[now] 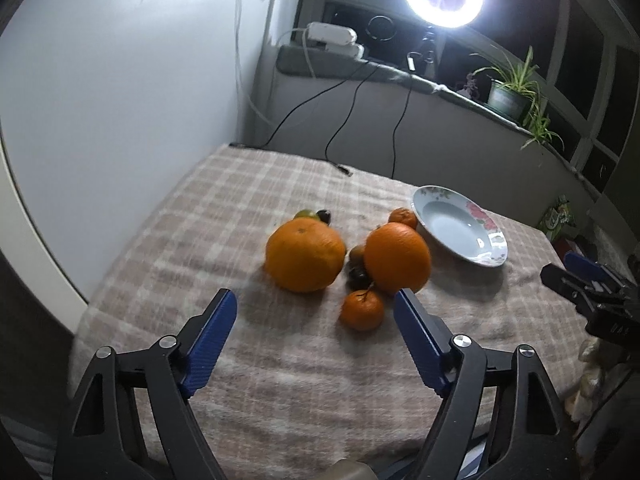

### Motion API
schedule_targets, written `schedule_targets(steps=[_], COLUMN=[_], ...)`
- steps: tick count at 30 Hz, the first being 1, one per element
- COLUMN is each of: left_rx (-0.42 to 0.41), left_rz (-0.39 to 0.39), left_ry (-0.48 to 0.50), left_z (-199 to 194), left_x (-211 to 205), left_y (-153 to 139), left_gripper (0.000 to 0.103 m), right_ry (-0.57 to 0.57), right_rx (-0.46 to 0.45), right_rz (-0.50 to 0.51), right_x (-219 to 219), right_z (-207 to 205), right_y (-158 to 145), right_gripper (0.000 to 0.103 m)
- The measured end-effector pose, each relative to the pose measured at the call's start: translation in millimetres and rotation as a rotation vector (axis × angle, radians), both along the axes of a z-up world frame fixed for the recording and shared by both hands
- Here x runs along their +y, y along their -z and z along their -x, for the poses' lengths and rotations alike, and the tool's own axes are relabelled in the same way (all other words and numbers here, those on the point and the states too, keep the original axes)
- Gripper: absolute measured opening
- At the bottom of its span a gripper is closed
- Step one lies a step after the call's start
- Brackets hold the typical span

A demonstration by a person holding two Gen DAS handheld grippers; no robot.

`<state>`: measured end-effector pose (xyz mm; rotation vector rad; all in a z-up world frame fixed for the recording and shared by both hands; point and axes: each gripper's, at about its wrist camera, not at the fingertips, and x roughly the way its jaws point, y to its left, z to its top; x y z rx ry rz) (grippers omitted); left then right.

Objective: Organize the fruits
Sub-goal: 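Move the open right gripper toward the large orange beside the tangerines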

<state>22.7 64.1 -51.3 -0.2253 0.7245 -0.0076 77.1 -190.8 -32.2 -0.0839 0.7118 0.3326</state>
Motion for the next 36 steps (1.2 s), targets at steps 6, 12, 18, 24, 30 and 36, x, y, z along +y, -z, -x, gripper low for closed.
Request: schedule_targets(steps=[6,12,18,24,30,36], left_rx=[0.021,0.054,0.064,0.073,0.083,0.092], left_rz=[0.053,0.104,0.135,0.178,0.206,0.236], left_ry=[-0.008,0.0,0.011,0.01,0.021,0.026], left_z=[-7,-16,-27,-38,-47,-55], left_x=[15,23,27,32,32,33], left_y=[12,26,33,40,48,56], left_gripper=[0.079,0.077,0.076,0.074,0.072,0.066], right_ry=[-0.056,-0.091,-0.114,-0.184,-0.297,-0.393], right_rx=[0.05,0.116,0.152,0.15,0.221,0.352], right_rz=[0.01,-0.019,-0.034,-0.033,-0.053,-0.06], right_x=[22,35,46,71,104,140], right_z=[-16,-33,-45,-59,-86,-115], right_y=[14,28,33,22,11,16], right_gripper=[0.103,0.103,0.103,0.103,0.103,0.103])
